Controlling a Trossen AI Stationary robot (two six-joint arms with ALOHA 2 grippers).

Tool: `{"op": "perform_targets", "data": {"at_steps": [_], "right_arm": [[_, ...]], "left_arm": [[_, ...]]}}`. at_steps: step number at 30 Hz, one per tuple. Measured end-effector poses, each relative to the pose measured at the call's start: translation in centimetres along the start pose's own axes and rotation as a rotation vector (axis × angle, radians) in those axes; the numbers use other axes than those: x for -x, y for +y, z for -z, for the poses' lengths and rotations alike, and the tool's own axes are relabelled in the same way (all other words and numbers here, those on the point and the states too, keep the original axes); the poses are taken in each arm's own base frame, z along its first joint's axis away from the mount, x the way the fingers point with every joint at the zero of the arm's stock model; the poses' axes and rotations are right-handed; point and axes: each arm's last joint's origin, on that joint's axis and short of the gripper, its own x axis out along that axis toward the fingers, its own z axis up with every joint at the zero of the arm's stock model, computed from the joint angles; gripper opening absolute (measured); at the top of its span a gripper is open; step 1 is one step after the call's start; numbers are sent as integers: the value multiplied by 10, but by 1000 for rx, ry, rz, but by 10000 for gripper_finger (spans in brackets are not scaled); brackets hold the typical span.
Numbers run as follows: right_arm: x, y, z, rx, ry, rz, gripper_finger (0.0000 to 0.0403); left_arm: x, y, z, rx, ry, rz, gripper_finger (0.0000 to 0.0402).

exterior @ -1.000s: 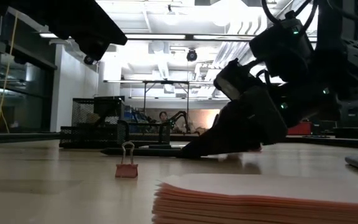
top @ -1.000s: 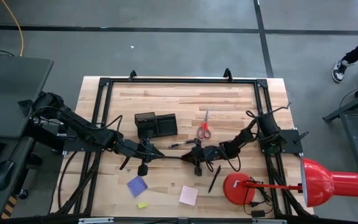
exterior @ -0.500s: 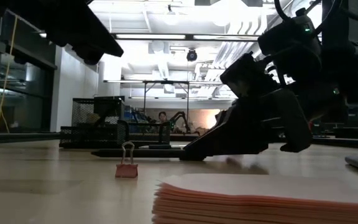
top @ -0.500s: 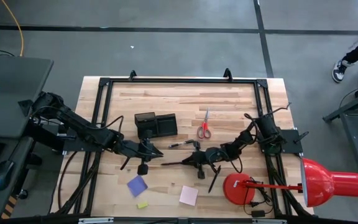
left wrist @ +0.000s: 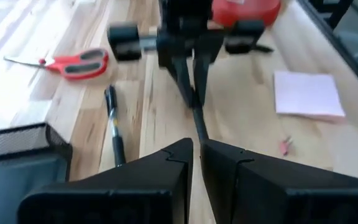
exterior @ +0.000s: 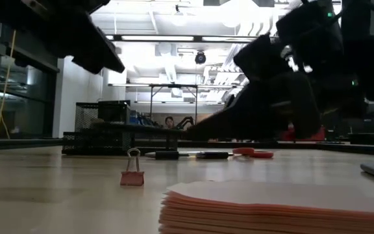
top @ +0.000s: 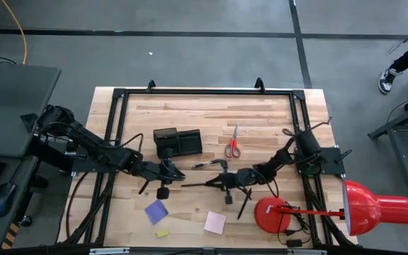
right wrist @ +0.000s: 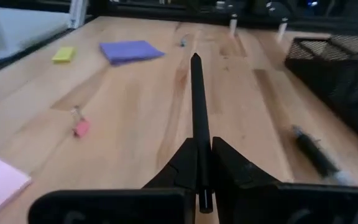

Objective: Pick and place office supplies into organizer
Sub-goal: Put top pen black into the desk organizer

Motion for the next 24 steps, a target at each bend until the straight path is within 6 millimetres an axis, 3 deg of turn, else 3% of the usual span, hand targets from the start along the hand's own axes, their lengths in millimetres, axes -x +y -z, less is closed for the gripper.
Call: {"op": "perform_targets", "data": {"at_steps": [4, 9, 17, 24], "right_arm": [[11, 1, -17, 39, 91, 109, 7], [39, -1, -49, 102, 201, 277, 7], [100, -13, -122, 91, 337, 320, 7], [123, -19, -172, 106, 456, 349, 7]], "left_arm": [[0, 1, 1, 16, 3, -43, 24], [8, 4, -17, 7, -93, -142, 24], [5, 17, -18, -51, -86, -259, 24], [-1, 39, -22, -82, -88, -345, 42]]}}
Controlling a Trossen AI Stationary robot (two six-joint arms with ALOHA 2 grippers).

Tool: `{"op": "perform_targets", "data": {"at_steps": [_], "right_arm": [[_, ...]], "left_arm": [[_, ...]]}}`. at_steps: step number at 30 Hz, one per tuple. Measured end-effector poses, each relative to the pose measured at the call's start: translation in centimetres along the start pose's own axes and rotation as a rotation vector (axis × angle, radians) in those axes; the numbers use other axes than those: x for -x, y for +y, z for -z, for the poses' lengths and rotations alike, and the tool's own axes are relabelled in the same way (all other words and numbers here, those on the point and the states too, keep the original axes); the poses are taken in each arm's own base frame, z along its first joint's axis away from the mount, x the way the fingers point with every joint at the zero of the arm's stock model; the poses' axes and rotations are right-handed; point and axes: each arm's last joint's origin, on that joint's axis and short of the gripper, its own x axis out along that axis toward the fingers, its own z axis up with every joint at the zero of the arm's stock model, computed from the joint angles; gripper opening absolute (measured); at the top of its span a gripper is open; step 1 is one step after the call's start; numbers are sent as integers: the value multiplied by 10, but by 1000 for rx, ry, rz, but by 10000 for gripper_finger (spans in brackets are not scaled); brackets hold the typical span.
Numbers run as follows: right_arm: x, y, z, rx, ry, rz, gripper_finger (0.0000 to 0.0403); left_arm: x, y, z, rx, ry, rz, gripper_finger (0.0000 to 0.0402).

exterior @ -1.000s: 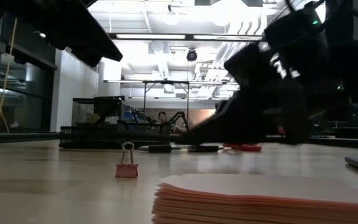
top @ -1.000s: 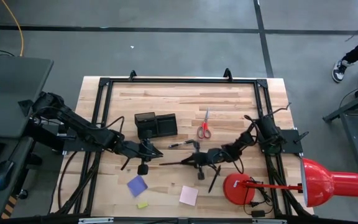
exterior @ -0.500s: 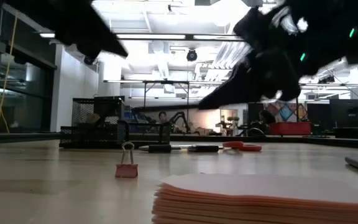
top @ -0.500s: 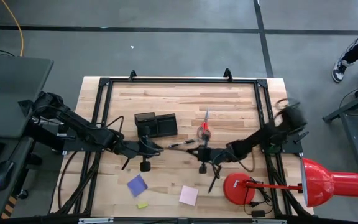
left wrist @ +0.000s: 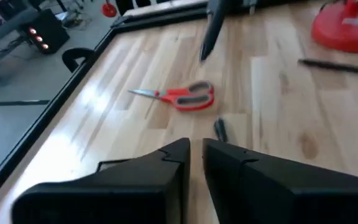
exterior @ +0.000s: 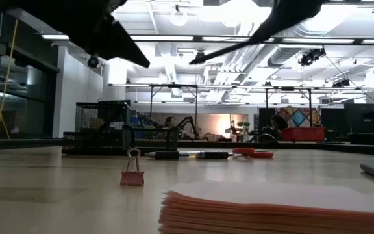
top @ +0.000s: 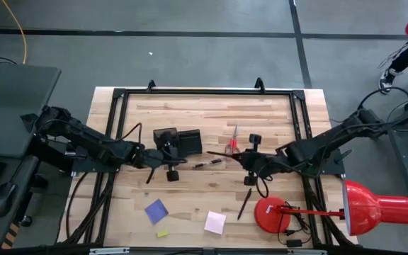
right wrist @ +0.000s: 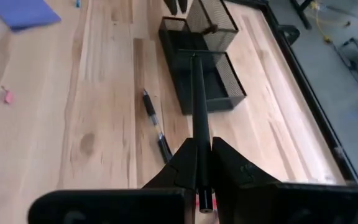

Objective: Pick and place office supplies into organizer
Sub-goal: Put top pen black into the desk organizer

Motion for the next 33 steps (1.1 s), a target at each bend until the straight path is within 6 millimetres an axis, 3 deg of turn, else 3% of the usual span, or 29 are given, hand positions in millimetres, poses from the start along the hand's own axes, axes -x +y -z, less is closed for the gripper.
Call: {"op": "perform_targets", "data": {"at_steps": [8, 12, 16, 24, 33], "right_arm": [[11, -5, -25, 0, 191, -7, 7], [3, 0, -38, 17, 218, -49, 7], [-13, 1, -45, 54, 290, -41, 7], [-47, -6, -57, 116, 387, -67, 7], [-47, -12, -78, 125, 289, -140, 7]], "left_arm": [[-7, 13, -3, 9, -14, -55, 171], [-11, 21, -7, 65, -50, -60, 238], [-12, 21, -6, 58, -39, 1, 277], [-9, 11, -4, 34, -32, 197, 269], [-11, 9, 0, 13, -2, 202, 243]]}}
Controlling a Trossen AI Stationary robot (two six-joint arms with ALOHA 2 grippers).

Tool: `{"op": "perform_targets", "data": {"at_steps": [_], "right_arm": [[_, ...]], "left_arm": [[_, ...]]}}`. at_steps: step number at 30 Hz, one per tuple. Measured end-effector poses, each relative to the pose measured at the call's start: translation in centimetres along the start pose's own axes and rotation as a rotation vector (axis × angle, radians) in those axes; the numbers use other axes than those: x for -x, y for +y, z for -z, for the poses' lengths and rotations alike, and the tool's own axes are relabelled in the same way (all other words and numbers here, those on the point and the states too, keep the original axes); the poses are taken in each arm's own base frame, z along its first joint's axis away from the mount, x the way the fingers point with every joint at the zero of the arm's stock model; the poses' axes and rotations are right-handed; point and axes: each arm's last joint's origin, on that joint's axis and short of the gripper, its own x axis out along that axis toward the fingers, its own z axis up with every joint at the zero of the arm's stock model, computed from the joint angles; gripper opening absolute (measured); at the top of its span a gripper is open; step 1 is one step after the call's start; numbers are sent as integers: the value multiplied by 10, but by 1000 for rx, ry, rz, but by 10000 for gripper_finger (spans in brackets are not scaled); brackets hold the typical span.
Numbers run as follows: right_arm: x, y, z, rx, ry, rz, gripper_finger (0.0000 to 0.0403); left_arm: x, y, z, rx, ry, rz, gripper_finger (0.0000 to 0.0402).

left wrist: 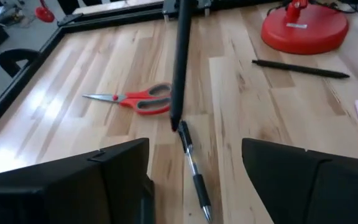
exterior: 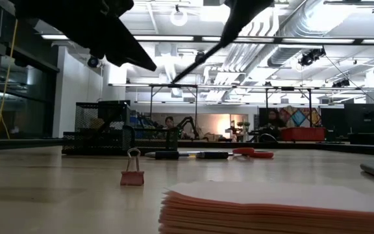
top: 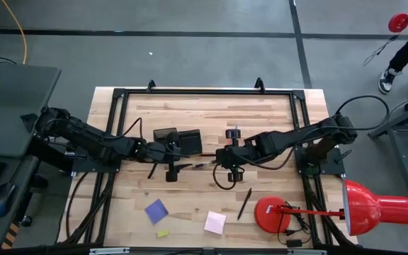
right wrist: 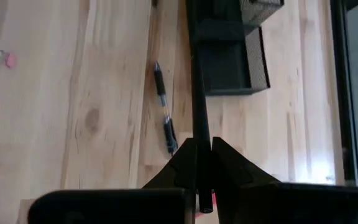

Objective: Pick and place office supplies into organizer
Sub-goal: Put top pen black into the desk organizer

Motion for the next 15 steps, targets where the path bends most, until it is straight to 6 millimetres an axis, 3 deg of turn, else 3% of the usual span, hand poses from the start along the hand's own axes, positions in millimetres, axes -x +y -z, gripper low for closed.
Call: {"op": "perform_targets", "data": {"at_steps": [15], "right_arm": [[-13, -8, -11, 23, -87, -79, 7]], "left_arm": [[-11, -4, 0, -5, -33, 20, 239]]}}
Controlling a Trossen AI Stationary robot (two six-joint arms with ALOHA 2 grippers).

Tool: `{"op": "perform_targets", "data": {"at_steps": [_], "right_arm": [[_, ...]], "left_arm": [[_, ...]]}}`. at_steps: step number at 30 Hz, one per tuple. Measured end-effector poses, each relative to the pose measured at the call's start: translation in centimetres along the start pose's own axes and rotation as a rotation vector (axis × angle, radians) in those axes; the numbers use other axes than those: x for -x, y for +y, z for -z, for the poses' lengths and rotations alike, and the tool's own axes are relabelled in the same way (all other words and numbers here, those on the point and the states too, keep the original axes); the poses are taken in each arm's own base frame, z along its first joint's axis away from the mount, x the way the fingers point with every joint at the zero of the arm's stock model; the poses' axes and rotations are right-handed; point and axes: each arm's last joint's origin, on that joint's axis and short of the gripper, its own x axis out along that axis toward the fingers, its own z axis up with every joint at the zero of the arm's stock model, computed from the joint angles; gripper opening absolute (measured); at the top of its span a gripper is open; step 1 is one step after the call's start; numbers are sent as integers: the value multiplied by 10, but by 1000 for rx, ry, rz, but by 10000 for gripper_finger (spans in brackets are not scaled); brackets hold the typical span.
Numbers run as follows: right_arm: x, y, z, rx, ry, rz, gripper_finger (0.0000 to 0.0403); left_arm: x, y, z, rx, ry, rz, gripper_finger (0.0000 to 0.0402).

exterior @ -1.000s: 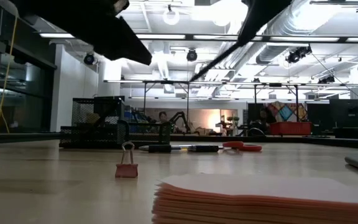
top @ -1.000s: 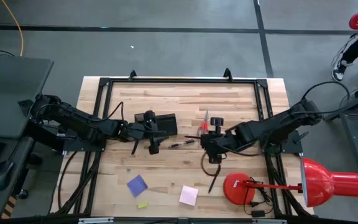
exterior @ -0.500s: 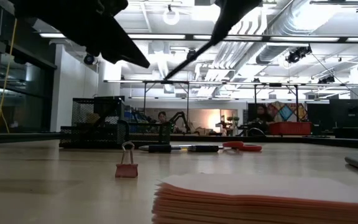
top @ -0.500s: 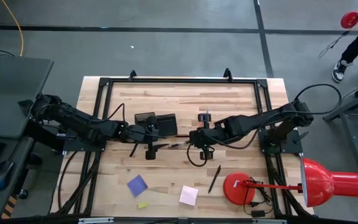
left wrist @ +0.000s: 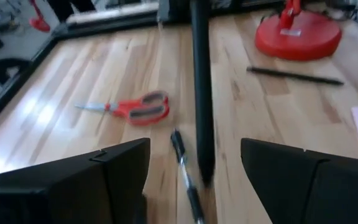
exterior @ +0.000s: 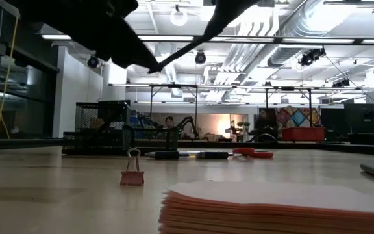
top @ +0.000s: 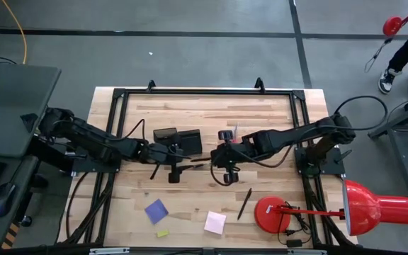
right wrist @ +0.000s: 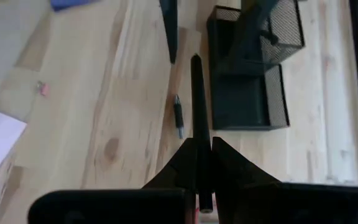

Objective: Pick and place office supplies into organizer
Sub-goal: Put top pen black into the desk organizer

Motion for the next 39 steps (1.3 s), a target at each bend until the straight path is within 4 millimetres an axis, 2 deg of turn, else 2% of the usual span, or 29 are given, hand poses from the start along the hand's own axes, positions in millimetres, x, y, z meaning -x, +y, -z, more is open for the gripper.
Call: {"op": "perform_targets", "data": {"at_steps": [6, 12, 15, 20, 28, 32, 35, 39], "right_arm": [[-13, 0, 1, 17, 31, -4, 7], [-14, 1, -2, 14, -1, -32, 7], [-14, 1, -4, 15, -26, -52, 7], [-14, 1, -4, 17, -25, -52, 7], [-14, 0, -4, 10, -24, -63, 7], [-14, 0, -4, 13, -25, -59, 8], [-13, 2, -5, 25, -28, -43, 36], [-10, 7, -3, 26, -6, -23, 102]], "left_arm": [[-6, -2, 8, -15, 45, 1, 239], [-7, -2, 9, -16, 51, 5, 238], [-7, -3, 9, -15, 49, 40, 225], [-7, -4, 9, 3, 50, 52, 168], [-7, -4, 9, 29, 51, 48, 27], [-7, -3, 9, 45, 52, 32, 28], [-7, -3, 9, 51, 56, 12, 37], [-6, -2, 12, 72, 83, -30, 21]]}}
